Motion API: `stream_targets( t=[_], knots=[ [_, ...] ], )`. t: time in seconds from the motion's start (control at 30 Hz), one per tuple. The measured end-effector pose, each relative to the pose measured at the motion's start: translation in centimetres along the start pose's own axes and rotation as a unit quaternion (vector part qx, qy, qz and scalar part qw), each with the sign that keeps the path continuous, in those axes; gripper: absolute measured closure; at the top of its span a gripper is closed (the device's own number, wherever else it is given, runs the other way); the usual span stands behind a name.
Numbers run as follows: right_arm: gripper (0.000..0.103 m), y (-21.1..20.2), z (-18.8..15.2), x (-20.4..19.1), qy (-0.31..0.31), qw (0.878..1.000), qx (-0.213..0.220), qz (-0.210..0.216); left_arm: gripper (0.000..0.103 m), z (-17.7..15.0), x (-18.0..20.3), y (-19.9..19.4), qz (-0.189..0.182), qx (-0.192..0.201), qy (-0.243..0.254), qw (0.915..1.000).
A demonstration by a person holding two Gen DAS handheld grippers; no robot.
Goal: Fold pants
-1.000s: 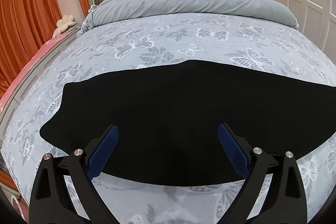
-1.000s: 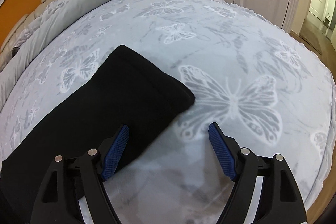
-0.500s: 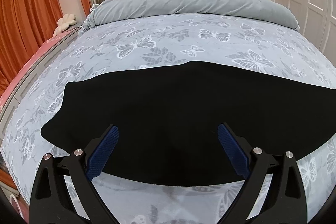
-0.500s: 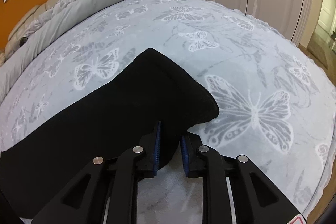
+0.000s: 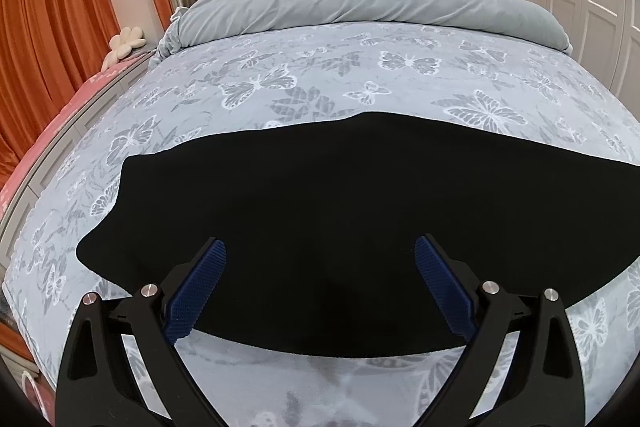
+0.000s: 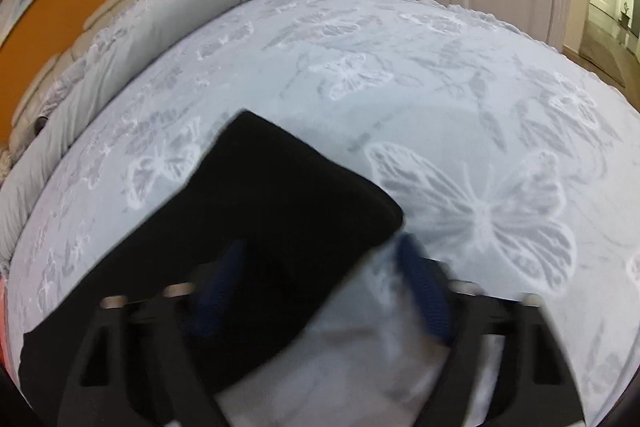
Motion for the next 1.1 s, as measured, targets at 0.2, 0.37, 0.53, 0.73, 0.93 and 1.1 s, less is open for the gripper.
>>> stream_targets(
  t=[0.2,0.37,0.53,0.73,0.93,1.1],
  knots=[
    [0.093,-1.6,0.4,-4.8,-0.051,0.998,0.019,0.038,0.009,0.1,-0.4,0.3,0.001,0.0,-0.003,1.0],
    [0.093,-6.5,-0.4,-11.4,-0.1,0.988,0.045,0.11,0.009,0.6,-1.4,-0.2,-0.003,0.007,-0.017,0.9998],
    [0.093,-9.4,-2.6,-16.0,-0.127,0.98,0.044,0.149,0.009,0.8,-2.8,-0.7,-0.008,0.007,-0.033,0.9994],
    [0.093,-11.2,-5.3,-19.9,-0.156,0.972,0.036,0.17,0.009,0.8,-4.3,-1.0,-0.011,0.001,-0.048,0.9988],
    [0.093,-14.5,-10.5,-27.9,-0.233,0.944,0.018,0.234,0.009,0.7,-5.8,-0.9,-0.013,-0.004,-0.066,0.9978],
    [0.093,-15.0,-18.1,-35.2,-0.317,0.91,-0.022,0.265,0.009,0.4,-7.8,-0.9,-0.009,-0.004,-0.076,0.9971]
  ],
)
Point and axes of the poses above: each gripper's, at about its wrist camera, not at the fingertips, and y roughly the way its jaws point, x to its right, z to its top, the point moved 6 cm from there along y, roughly the way its jaws point, and after that the axes turned 6 degrees about y, right-handed, at the moved point
